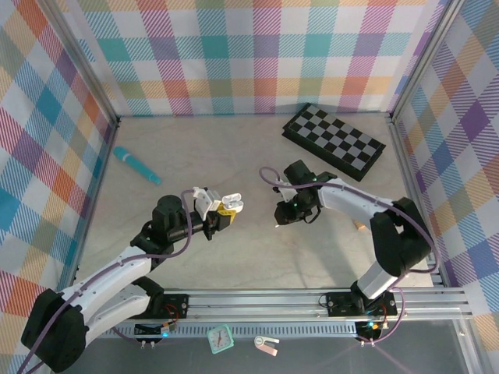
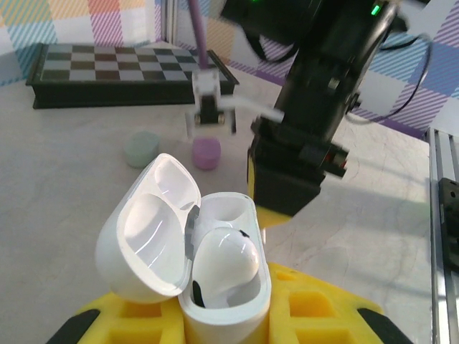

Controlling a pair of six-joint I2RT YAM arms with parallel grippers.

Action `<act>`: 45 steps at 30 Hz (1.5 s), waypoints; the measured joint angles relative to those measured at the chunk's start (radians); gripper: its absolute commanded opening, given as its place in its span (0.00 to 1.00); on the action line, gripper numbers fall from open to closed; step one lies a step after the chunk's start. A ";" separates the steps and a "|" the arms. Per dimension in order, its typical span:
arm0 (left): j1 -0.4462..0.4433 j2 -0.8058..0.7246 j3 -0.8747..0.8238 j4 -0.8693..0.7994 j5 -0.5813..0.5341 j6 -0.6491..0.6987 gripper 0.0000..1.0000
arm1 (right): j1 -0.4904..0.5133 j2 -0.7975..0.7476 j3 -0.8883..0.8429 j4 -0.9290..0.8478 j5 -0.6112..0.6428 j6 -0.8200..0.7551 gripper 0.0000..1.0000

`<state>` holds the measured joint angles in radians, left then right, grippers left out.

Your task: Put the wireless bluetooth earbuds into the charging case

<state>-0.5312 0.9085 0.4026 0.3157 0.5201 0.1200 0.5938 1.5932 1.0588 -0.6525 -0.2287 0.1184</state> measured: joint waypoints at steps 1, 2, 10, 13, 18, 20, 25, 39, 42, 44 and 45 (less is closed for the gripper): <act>0.000 0.007 0.000 0.000 0.004 0.000 0.19 | 0.008 -0.014 0.017 -0.014 0.018 0.000 0.18; 0.000 0.015 0.002 -0.001 0.011 0.000 0.19 | 0.019 -0.031 0.040 -0.032 0.044 -0.001 0.18; 0.000 0.118 0.095 -0.051 0.082 0.000 0.19 | 0.109 -0.169 0.160 -0.075 0.201 -0.055 0.18; 0.000 0.147 0.118 -0.066 0.107 0.000 0.19 | 0.141 -0.232 0.139 -0.028 0.239 -0.106 0.18; 0.000 0.155 0.122 -0.092 0.119 0.000 0.19 | 0.171 -0.307 0.114 0.031 0.257 -0.194 0.18; 0.000 0.159 0.123 -0.101 0.126 0.000 0.19 | 0.185 -0.317 0.114 0.047 0.268 -0.225 0.18; 0.000 0.178 0.132 -0.108 0.147 0.000 0.19 | 0.241 -0.323 0.108 0.094 0.318 -0.301 0.18; -0.003 0.188 0.146 -0.107 0.205 -0.016 0.19 | 0.323 -0.317 0.082 0.161 0.356 -0.423 0.18; -0.003 0.190 0.146 -0.107 0.206 -0.017 0.19 | 0.331 -0.306 0.082 0.164 0.348 -0.431 0.18; -0.003 0.190 0.151 -0.107 0.209 -0.019 0.19 | 0.336 -0.298 0.082 0.166 0.343 -0.438 0.18; -0.003 0.190 0.152 -0.105 0.210 -0.019 0.19 | 0.337 -0.295 0.082 0.166 0.340 -0.442 0.18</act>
<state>-0.5343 1.0988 0.5549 0.2108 0.7300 0.1009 0.9310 1.2984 1.1404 -0.4866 0.1108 -0.3233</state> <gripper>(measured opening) 0.209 0.181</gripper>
